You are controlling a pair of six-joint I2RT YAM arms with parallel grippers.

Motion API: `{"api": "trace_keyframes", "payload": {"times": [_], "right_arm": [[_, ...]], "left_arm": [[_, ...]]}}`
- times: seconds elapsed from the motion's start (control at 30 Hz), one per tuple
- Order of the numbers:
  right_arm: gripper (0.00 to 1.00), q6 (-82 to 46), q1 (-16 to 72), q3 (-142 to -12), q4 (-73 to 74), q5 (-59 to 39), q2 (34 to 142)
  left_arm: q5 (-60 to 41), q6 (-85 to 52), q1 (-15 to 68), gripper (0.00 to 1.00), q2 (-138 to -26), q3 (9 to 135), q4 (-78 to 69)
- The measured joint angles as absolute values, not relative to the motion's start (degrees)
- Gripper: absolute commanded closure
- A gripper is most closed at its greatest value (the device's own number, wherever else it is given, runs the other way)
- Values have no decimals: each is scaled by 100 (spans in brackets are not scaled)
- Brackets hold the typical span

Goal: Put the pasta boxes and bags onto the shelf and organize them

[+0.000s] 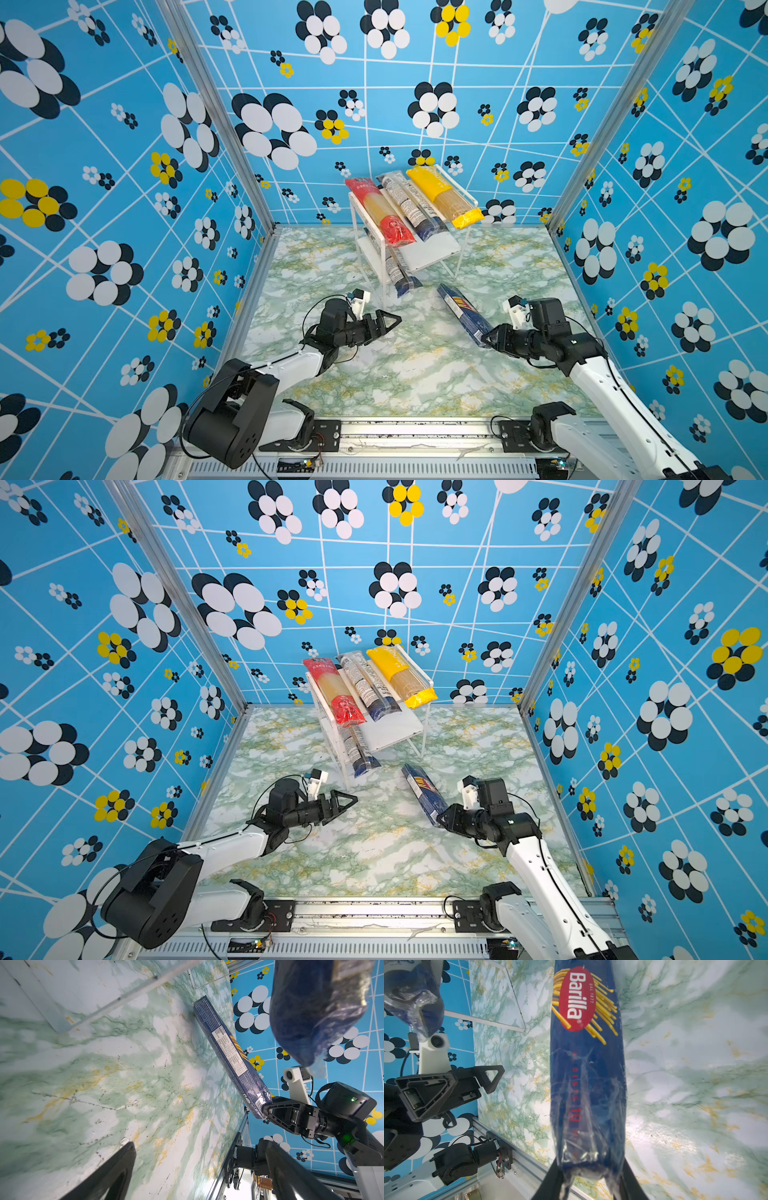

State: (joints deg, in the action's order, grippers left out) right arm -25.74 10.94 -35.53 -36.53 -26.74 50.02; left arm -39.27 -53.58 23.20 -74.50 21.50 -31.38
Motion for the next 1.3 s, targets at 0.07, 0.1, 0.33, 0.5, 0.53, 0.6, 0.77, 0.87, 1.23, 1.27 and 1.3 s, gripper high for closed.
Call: {"api": "trace_keyframes", "payload": {"times": [0.07, 0.1, 0.33, 0.5, 0.53, 0.6, 0.77, 0.87, 1.23, 1.27, 1.3], "right_arm": [[100, -2596, 1114, -3411, -3452, -2692, 5037], [100, -2602, 1125, -3367, -3393, -2694, 5050], [100, -2821, 1433, -2963, -2805, -2650, 5131], [99, -2963, 1782, -2797, -2408, -2469, 5426], [99, -2971, 1848, -2781, -2351, -2410, 5505], [98, -2982, 1942, -2775, -2287, -2296, 5636], [93, -3026, 1999, -2724, -2060, -2104, 5798], [84, -3048, 2010, -2635, -1920, -2034, 5841], [69, -3046, 2014, -2545, -1590, -1824, 6300], [66, -3046, 2014, -2536, -1577, -1815, 6340], [63, -3046, 2021, -2534, -1577, -1796, 6379]], "left_arm": [[-3927, -5358, 2320, 1, -7461, 2150, -3138], [-3927, -5358, 2320, 1, -7463, 2152, -3140], [-3924, -5360, 2320, 1, -7491, 2150, -3173], [-3922, -5360, 2320, 1, -7491, 2150, -3173], [-3922, -5360, 2320, 1, -7491, 2150, -3173], [-3922, -5360, 2320, 1, -7491, 2152, -3170], [-3922, -5358, 2320, 1, -7491, 2152, -3170], [-3922, -5358, 2320, 1, -7491, 2152, -3170], [-3922, -5358, 2320, 1, -7491, 2152, -3170], [-3922, -5360, 2320, 1, -7491, 2150, -3168], [-3922, -5360, 2320, 1, -7491, 2152, -3170]]}}
